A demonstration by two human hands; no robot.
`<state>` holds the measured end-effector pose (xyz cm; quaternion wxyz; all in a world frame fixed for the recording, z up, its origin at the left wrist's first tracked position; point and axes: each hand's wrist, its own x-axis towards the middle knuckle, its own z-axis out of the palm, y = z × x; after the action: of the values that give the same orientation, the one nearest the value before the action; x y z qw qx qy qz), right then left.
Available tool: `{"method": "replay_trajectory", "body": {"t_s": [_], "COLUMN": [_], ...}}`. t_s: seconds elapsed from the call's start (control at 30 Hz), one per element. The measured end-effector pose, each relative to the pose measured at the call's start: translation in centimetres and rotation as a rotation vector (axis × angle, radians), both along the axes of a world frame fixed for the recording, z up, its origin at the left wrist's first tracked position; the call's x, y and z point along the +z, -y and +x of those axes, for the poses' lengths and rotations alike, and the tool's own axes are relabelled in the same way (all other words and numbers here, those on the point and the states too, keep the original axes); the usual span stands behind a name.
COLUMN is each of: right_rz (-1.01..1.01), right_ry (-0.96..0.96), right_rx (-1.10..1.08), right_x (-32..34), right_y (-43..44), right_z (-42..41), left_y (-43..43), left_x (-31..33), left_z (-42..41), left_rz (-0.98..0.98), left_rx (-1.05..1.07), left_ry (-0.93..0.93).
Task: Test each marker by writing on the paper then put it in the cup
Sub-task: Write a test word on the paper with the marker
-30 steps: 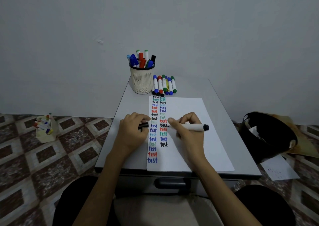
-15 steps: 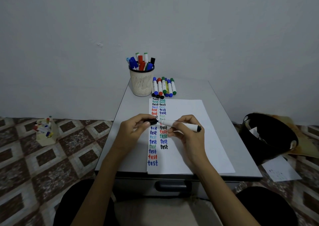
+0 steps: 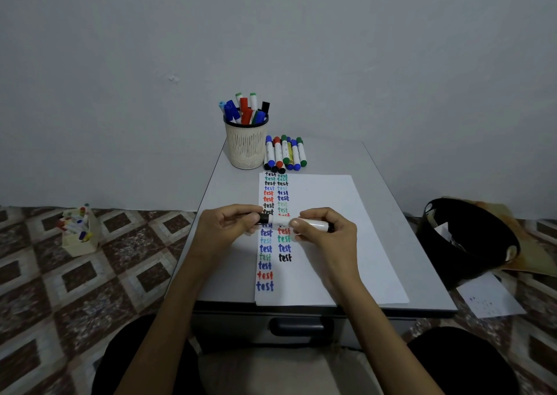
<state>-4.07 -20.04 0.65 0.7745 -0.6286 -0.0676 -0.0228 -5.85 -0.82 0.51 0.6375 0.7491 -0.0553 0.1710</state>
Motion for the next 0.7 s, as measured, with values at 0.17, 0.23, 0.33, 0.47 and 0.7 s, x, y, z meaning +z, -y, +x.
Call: {"method": "replay_trajectory", "body": {"t_s": [0.17, 0.23, 0.33, 0.47, 0.7], "right_rz": [-0.175, -0.211, -0.237, -0.253, -0.226], "right_ry": [0.031, 0.047, 0.065, 0.078, 0.081], "right_rx": [0.023, 0.008, -0.011, -0.016, -0.011], "right_x": [-1.1, -1.3, -1.3, -1.5, -1.3], "right_y": [-0.4, -0.5, -0.5, -0.6, -0.9], "right_z": [0.6, 0.7, 0.8, 0.9, 0.8], "left_y": [-0.1, -0.2, -0.1, -0.1, -0.1], "left_x": [-0.2, -0.2, -0.2, -0.3, -0.2], "left_z": [0.0, 0.0, 0.0, 0.0, 0.0], "left_rz": [0.034, 0.045, 0.081, 0.092, 0.148], "left_rx": [-0.017, -0.013, 0.0, 0.023, 0.062], "left_ry": [-0.021, -0.013, 0.016, 0.044, 0.084]}}
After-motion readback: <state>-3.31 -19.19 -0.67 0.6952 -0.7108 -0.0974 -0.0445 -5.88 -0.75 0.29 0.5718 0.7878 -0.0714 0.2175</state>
